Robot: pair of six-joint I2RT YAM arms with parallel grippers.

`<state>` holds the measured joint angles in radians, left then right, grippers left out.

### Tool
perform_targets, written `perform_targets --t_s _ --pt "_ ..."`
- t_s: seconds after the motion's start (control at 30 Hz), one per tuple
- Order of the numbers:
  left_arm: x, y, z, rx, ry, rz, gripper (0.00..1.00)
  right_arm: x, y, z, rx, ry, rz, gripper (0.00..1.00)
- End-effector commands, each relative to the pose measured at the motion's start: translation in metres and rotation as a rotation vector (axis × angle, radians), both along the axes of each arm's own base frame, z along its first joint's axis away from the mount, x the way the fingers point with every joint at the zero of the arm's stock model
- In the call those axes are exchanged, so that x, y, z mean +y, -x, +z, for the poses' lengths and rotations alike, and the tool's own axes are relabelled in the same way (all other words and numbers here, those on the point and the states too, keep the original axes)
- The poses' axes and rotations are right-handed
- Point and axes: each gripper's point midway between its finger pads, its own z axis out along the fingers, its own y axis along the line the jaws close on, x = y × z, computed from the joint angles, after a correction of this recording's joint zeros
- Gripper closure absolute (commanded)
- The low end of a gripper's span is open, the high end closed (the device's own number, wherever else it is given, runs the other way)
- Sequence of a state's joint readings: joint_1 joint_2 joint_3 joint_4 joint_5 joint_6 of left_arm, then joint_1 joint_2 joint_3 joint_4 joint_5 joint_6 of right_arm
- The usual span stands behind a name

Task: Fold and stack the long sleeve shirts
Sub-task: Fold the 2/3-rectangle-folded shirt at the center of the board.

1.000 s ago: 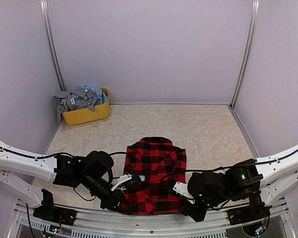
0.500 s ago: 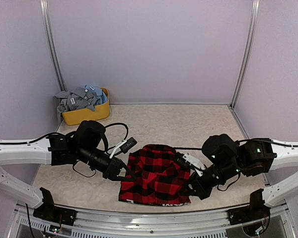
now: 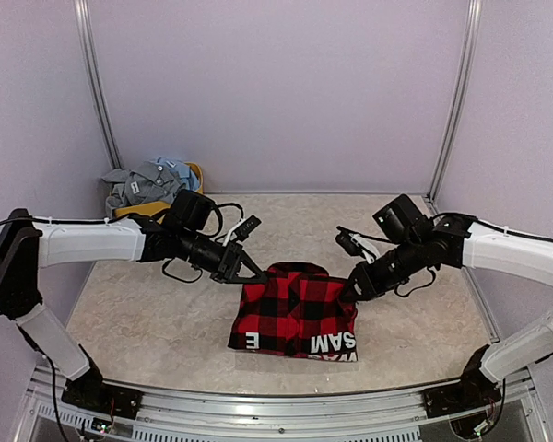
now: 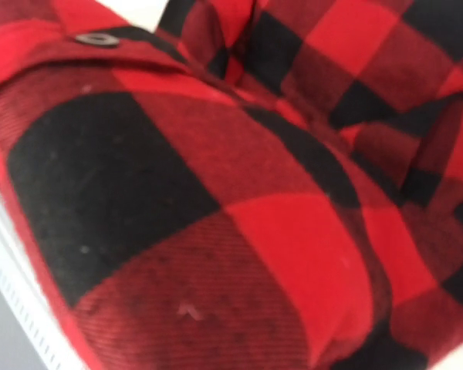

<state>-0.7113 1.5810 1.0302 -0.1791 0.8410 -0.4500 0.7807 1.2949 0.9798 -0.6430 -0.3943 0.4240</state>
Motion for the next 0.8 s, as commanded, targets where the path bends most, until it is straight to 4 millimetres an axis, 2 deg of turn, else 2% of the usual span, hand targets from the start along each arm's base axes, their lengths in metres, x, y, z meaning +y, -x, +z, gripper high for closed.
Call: perform_targets --t_s 0.0,0.1,0.17,0.3,0.5,0.67,0.77 --pt "-0.003 -0.038 0.0 0.005 0.046 0.034 1.0 0.004 -0.032 0.015 -0.023 -0.075 0.025 1.0" --pt "-0.005 -0.055 -0.023 0.046 0.022 0.042 1.0 0.005 -0.05 0.007 0.006 -0.093 0.028 1.0" --pt "-0.006 -0.06 -0.036 0.056 0.007 0.04 1.0 0.01 -0.05 0.006 0.017 -0.11 0.049 1.0" --pt "-0.009 -0.062 -0.038 0.047 0.018 0.031 1.0 0.01 -0.044 0.008 0.025 -0.138 0.058 1.0" --pt "-0.004 -0.05 -0.018 0.012 0.052 0.011 1.0 0.011 -0.012 0.017 0.092 -0.204 0.087 1.0" --pt "0.007 -0.022 -0.004 -0.025 0.064 -0.006 1.0 0.019 0.031 0.024 0.156 -0.246 0.144 1.0" --pt "0.014 -0.004 0.002 -0.032 0.064 -0.012 1.0 0.019 0.049 0.022 0.205 -0.274 0.154 1.0"
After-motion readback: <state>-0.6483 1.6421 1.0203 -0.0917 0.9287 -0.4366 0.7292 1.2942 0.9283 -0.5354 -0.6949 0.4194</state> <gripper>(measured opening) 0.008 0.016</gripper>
